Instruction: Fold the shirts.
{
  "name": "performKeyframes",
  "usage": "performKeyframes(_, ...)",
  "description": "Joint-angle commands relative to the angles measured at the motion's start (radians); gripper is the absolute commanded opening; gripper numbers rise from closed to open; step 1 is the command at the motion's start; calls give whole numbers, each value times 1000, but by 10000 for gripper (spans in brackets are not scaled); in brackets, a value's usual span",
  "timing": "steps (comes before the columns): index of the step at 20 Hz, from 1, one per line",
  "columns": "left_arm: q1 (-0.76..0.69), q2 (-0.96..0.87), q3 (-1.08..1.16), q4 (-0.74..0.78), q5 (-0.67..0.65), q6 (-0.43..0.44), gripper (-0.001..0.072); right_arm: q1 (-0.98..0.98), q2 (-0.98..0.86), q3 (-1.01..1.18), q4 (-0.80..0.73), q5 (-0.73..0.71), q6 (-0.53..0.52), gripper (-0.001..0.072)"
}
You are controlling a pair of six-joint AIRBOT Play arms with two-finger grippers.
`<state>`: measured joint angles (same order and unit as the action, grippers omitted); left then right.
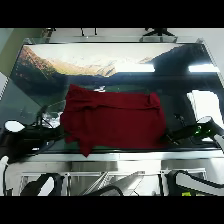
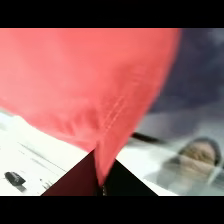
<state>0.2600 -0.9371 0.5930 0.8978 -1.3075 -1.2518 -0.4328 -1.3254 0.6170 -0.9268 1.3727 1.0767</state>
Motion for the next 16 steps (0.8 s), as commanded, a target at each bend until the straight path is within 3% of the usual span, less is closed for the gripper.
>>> performKeyframes(1, 118, 1, 107, 6, -100, -5, 13, -72, 64, 81, 27, 58, 16, 17)
performKeyframes(4, 105, -60, 213, 1, -169, -7, 13, -166, 120, 156, 47, 82, 39, 17)
performKeyframes(7, 40, -162, 357, -3, -114, -25, 13, -153, 129, 202, 179, 60, -14, 18)
performKeyframes(11, -97, -382, 644, 1, -39, -24, 12, -33, 55, 265, 368, -161, -109, 18)
performKeyframes(16, -200, -745, 1036, 76, 23, -20, 13, 109, -153, 415, 390, -381, -166, 18)
